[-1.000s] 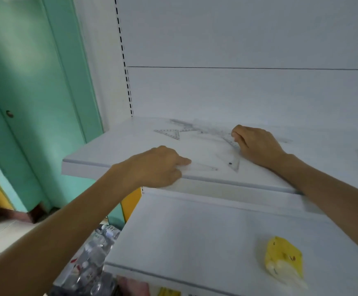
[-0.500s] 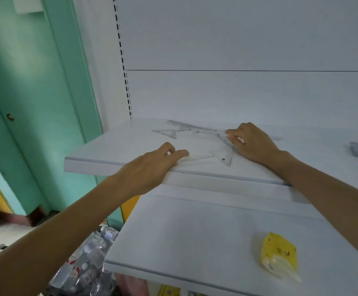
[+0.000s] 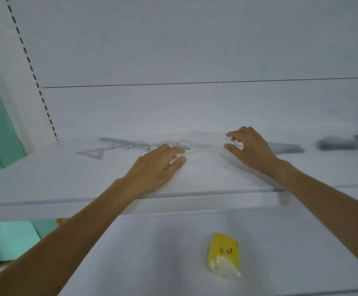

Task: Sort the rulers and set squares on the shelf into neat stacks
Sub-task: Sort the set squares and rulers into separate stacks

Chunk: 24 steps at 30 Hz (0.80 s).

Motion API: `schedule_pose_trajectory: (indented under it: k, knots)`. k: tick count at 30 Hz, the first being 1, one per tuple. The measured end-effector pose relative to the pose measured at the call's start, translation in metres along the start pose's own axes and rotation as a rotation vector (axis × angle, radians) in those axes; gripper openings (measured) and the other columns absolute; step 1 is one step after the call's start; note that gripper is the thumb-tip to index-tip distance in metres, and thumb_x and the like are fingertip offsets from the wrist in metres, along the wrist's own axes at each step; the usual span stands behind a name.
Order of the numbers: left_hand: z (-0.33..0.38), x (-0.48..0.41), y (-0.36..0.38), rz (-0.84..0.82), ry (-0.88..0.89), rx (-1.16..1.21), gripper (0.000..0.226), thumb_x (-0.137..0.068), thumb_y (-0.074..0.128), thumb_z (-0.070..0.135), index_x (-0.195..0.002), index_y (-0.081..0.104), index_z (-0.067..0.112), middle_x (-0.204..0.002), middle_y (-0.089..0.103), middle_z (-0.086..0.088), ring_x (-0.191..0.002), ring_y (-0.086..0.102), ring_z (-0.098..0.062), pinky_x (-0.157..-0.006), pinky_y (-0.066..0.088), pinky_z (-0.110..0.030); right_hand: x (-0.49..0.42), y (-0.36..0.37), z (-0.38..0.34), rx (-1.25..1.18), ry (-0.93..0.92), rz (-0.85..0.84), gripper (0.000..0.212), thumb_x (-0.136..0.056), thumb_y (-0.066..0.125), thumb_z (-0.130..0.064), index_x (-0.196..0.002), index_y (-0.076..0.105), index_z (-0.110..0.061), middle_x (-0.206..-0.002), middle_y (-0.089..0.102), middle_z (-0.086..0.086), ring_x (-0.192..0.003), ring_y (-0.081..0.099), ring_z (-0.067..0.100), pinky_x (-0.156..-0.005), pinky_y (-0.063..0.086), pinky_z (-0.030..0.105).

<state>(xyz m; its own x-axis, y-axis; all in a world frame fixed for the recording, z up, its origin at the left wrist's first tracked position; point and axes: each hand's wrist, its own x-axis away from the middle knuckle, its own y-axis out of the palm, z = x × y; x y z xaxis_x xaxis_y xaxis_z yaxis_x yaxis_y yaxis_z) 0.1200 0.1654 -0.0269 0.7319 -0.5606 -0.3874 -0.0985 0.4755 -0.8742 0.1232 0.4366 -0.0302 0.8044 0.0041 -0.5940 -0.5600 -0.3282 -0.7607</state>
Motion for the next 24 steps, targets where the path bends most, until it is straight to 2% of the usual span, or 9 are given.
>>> schedule_pose_trajectory:
  k: [8, 11, 18, 21, 24]
  knots:
    - [0.102, -0.082, 0.077, -0.016, 0.109, 0.085, 0.039, -0.091, 0.037, 0.05, -0.125, 0.048, 0.034, -0.115, 0.051, 0.011, -0.093, 0.049, -0.002, -0.078, 0.035, -0.025, 0.048, -0.097, 0.125, 0.112, 0.135, 0.008, 0.034, -0.087, 0.061, -0.027, -0.117, 0.06, -0.011, -0.105, 0.058, 0.005, -0.102, 0.048, 0.02, -0.08, 0.032, 0.021]
    - [0.136, -0.103, 0.102, -0.032, 0.144, 0.098, 0.039, -0.091, 0.037, 0.05, -0.125, 0.048, 0.033, -0.118, 0.051, 0.009, -0.099, 0.052, -0.007, -0.081, 0.037, -0.026, 0.067, -0.125, 0.165, 0.147, 0.157, 0.011, 0.034, -0.087, 0.061, -0.027, -0.117, 0.06, -0.009, -0.106, 0.058, 0.006, -0.102, 0.049, 0.021, -0.081, 0.033, 0.022]
    - [0.209, -0.146, 0.143, -0.036, 0.213, 0.134, 0.04, -0.091, 0.039, 0.049, -0.128, 0.046, 0.034, -0.119, 0.049, 0.009, -0.103, 0.052, -0.012, -0.084, 0.038, -0.028, 0.102, -0.172, 0.239, 0.196, 0.22, 0.047, 0.034, -0.087, 0.062, -0.023, -0.117, 0.06, -0.008, -0.096, 0.057, 0.006, -0.089, 0.046, 0.016, -0.074, 0.032, 0.023]
    - [0.232, -0.158, 0.155, -0.09, 0.247, 0.166, 0.04, -0.091, 0.04, 0.048, -0.128, 0.047, 0.032, -0.122, 0.049, 0.008, -0.108, 0.052, -0.012, -0.095, 0.042, -0.034, 0.113, -0.183, 0.26, 0.193, 0.273, 0.063, 0.035, -0.087, 0.062, -0.022, -0.12, 0.06, -0.012, -0.091, 0.053, 0.003, -0.092, 0.05, 0.021, -0.075, 0.031, 0.02]
    - [0.25, -0.173, 0.162, -0.113, 0.296, 0.138, 0.04, -0.091, 0.042, 0.047, -0.128, 0.046, 0.031, -0.123, 0.049, 0.005, -0.107, 0.054, -0.017, -0.094, 0.043, -0.04, 0.118, -0.19, 0.279, 0.195, 0.358, 0.076, 0.032, -0.087, 0.061, -0.025, -0.116, 0.06, -0.011, -0.101, 0.058, 0.007, -0.099, 0.052, 0.022, -0.08, 0.036, 0.025]
